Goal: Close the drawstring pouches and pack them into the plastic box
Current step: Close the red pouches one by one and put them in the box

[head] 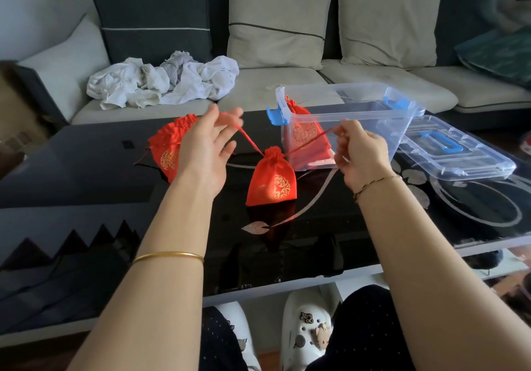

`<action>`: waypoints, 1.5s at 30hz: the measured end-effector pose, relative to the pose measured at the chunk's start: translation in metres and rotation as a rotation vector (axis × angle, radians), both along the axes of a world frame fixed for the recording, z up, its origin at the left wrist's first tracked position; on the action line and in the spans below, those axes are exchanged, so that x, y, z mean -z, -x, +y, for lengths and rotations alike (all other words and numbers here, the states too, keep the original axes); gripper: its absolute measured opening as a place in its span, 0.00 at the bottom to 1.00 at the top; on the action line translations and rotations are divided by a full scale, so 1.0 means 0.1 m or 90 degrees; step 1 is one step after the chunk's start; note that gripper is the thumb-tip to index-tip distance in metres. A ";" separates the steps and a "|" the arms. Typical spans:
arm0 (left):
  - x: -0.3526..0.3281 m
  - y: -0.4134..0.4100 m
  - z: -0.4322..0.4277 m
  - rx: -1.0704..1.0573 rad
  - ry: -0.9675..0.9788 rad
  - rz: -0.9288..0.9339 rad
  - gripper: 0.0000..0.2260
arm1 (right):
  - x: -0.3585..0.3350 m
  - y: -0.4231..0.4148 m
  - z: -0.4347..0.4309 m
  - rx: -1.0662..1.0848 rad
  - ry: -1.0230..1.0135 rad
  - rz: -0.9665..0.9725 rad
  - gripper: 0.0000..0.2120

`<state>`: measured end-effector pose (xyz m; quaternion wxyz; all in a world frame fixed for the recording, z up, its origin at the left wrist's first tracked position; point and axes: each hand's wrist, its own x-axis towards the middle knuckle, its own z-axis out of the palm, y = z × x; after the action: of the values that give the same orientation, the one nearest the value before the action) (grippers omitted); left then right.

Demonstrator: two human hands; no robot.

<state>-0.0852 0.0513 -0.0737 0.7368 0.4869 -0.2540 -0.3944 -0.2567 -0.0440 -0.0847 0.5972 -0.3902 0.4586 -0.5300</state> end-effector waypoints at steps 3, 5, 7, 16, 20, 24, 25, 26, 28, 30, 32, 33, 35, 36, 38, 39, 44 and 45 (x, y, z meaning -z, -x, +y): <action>-0.09 0.11 0.01 0.085 0.039 -0.094 0.13 | -0.16 -0.10 0.13 -0.044 0.142 0.091 0.13; -0.10 0.18 0.00 0.119 0.024 -0.172 0.07 | -0.22 -0.16 0.20 -0.068 0.215 0.142 0.15; -0.08 0.21 -0.01 0.142 -0.017 -0.263 0.05 | -0.25 -0.21 0.25 -0.084 0.278 0.173 0.16; -0.05 0.32 -0.07 0.147 -0.068 -0.466 0.06 | -0.26 -0.28 0.30 -0.171 0.327 0.193 0.17; -0.02 0.32 -0.10 0.135 -0.063 -0.474 0.07 | -0.23 -0.27 0.26 -0.201 0.289 0.129 0.18; -0.01 0.30 -0.10 0.139 -0.050 -0.429 0.05 | -0.15 -0.24 0.18 -0.175 0.196 0.180 0.17; -0.01 0.29 -0.10 0.145 -0.047 -0.419 0.04 | -0.12 -0.24 0.17 -0.196 0.180 0.228 0.16; -0.01 0.29 -0.10 0.151 -0.044 -0.414 0.04 | -0.08 -0.24 0.16 -0.227 0.167 0.263 0.16; -0.01 0.29 -0.10 0.160 -0.040 -0.413 0.05 | -0.04 -0.25 0.16 -0.284 0.149 0.287 0.16; 0.00 0.28 -0.10 0.167 -0.041 -0.414 0.05 | -0.04 -0.24 0.17 -0.309 0.149 0.268 0.16; 0.01 0.28 -0.10 0.172 -0.046 -0.416 0.05 | -0.05 -0.24 0.17 -0.323 0.156 0.224 0.16; 0.01 0.28 -0.10 0.175 -0.048 -0.418 0.04 | -0.04 -0.24 0.17 -0.328 0.165 0.219 0.16; 0.02 0.28 -0.11 0.180 -0.049 -0.420 0.04 | -0.04 -0.25 0.17 -0.320 0.194 0.250 0.16; 0.02 0.28 -0.11 0.179 -0.049 -0.416 0.04 | -0.04 -0.25 0.16 -0.305 0.205 0.258 0.16; 0.03 0.27 -0.12 0.160 -0.047 -0.390 0.03 | -0.03 -0.23 0.16 -0.263 0.200 0.235 0.15; 0.04 0.26 -0.12 0.141 -0.048 -0.371 0.03 | -0.04 -0.21 0.15 -0.247 0.182 0.208 0.13; 0.08 0.23 -0.15 0.080 -0.053 -0.333 0.03 | -0.09 -0.09 0.17 -0.409 0.078 0.248 0.11; 0.08 0.23 -0.15 0.082 -0.052 -0.333 0.03 | -0.10 -0.08 0.18 -0.440 0.061 0.300 0.11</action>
<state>-0.1080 0.0362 -0.0819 0.5993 0.5847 -0.4497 -0.3111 -0.2488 -0.0258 -0.0748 0.5997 -0.6591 0.3994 -0.2156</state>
